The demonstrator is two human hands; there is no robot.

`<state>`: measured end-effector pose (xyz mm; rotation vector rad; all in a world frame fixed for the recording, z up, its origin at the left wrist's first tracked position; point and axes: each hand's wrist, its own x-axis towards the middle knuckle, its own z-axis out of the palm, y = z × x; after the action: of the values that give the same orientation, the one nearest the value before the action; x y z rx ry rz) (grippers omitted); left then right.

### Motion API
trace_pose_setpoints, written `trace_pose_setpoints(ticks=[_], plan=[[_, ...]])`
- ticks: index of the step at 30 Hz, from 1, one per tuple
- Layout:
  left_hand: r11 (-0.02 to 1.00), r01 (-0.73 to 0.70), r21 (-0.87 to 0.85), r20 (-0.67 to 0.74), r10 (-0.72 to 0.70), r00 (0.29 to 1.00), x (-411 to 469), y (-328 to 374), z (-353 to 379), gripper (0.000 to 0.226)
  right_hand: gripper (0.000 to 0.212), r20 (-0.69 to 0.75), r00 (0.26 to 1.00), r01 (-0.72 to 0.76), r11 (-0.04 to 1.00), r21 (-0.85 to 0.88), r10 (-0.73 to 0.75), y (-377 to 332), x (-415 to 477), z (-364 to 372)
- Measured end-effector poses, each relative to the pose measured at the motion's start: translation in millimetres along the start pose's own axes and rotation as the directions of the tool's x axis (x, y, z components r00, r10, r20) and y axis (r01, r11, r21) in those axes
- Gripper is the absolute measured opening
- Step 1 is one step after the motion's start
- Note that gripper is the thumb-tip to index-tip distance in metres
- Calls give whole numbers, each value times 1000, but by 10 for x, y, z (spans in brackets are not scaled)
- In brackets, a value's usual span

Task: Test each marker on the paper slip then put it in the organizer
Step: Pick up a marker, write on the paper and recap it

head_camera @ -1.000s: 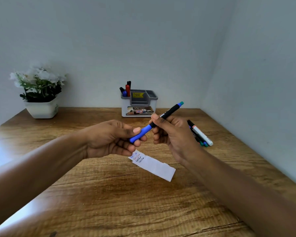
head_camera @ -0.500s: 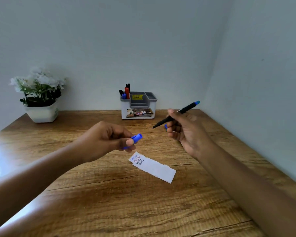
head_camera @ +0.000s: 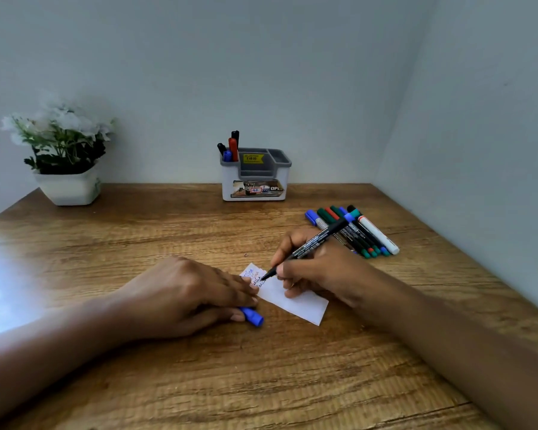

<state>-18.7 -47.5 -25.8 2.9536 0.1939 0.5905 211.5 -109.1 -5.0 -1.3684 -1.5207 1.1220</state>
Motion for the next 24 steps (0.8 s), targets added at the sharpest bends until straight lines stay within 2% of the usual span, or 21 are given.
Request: trace_pose_setpoints(ticks=[18,24], plan=[[994,-45,98,60,40,997,-6,-14,-22,27,15,33,998,65,990,-128,-61,58,29,64],[995,-39,94,57,33,998,-5,-9,-26,29,13,17,999,51,993,-109,-49,58,30,70]])
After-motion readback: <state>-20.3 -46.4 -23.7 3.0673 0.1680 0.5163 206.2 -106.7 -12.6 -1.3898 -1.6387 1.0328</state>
